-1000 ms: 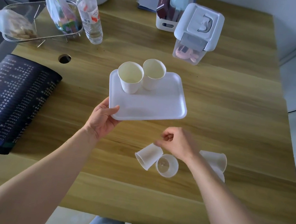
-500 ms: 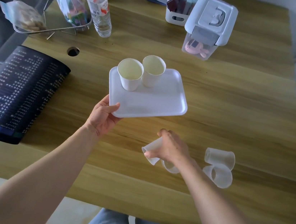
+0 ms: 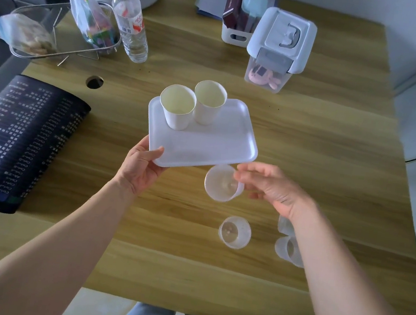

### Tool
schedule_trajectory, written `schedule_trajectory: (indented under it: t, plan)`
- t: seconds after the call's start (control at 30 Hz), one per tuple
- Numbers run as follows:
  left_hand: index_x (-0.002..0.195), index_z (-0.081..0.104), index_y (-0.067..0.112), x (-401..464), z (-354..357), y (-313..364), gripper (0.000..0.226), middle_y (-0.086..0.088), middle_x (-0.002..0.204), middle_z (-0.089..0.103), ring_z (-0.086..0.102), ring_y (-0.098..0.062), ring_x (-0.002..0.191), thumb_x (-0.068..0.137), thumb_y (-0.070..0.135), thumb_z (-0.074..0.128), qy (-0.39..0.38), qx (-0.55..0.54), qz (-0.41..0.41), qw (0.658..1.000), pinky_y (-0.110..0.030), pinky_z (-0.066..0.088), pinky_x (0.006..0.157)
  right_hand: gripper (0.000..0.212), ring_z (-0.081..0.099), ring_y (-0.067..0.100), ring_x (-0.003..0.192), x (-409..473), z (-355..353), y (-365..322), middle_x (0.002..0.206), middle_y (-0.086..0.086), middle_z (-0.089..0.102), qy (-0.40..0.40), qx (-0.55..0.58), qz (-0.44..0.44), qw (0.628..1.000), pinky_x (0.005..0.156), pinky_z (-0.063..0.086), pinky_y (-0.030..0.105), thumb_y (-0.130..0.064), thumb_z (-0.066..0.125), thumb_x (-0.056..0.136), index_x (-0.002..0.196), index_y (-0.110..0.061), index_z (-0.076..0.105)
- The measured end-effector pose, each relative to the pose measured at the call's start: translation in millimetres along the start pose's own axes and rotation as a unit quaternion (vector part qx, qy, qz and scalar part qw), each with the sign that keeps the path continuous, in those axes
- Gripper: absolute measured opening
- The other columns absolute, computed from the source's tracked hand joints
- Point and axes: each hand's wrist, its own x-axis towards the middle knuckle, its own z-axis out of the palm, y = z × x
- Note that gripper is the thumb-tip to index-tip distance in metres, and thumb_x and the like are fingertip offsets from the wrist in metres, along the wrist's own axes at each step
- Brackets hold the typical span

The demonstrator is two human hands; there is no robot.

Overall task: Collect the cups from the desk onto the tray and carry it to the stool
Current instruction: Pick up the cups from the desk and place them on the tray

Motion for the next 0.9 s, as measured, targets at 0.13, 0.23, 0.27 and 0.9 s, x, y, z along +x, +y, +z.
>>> schedule_trajectory:
  t: [0.13,0.23,0.27,0.9]
  plan:
    - [0.129,0.056,0.009,-1,6,-4,0.045,-0.009,0.114,0.068,0.069,-0.025,0.1,0.09,-0.01,0.047,-0.006,0.003,-0.005,1.0,-0.037,0.057,0.086,0.068,0.058,0.015,0.091,9,-4,-9,0.123,0.011,0.07,0.063,0.101,-0.028,0.992,0.075,0.046,0.03,-0.055,0.083,0.053,0.11,-0.021,0.072]
    - [0.132,0.055,0.008,-3,7,-7,0.046,-0.01,0.116,0.067,0.068,-0.025,0.101,0.09,-0.01,0.046,-0.009,0.004,-0.011,1.0,-0.037,0.058,0.084,0.056,0.061,0.015,0.087,18,-4,-16,0.122,0.007,0.072,0.136,0.161,-0.026,0.977,0.067,0.046,0.028,-0.056,0.079,0.064,0.108,-0.023,0.071]
    - [0.133,0.054,0.008,-3,7,-8,0.047,-0.01,0.116,0.067,0.068,-0.025,0.102,0.09,-0.01,0.046,-0.01,0.005,-0.013,1.0,-0.037,0.058,0.082,0.051,0.063,0.016,0.086,21,-4,-18,0.121,0.008,0.072,0.152,0.183,-0.021,0.971,0.066,0.046,0.029,-0.054,0.077,0.069,0.109,-0.023,0.071]
    - [0.136,0.051,0.006,-7,14,-16,0.05,-0.012,0.116,0.065,0.068,-0.024,0.098,0.088,-0.011,0.047,-0.03,0.008,-0.026,0.999,-0.034,0.059,0.075,0.027,0.068,0.029,0.096,55,6,-49,0.11,0.011,0.062,0.238,0.263,0.01,0.935,0.085,0.058,0.036,-0.041,0.061,0.095,0.085,-0.016,0.056]
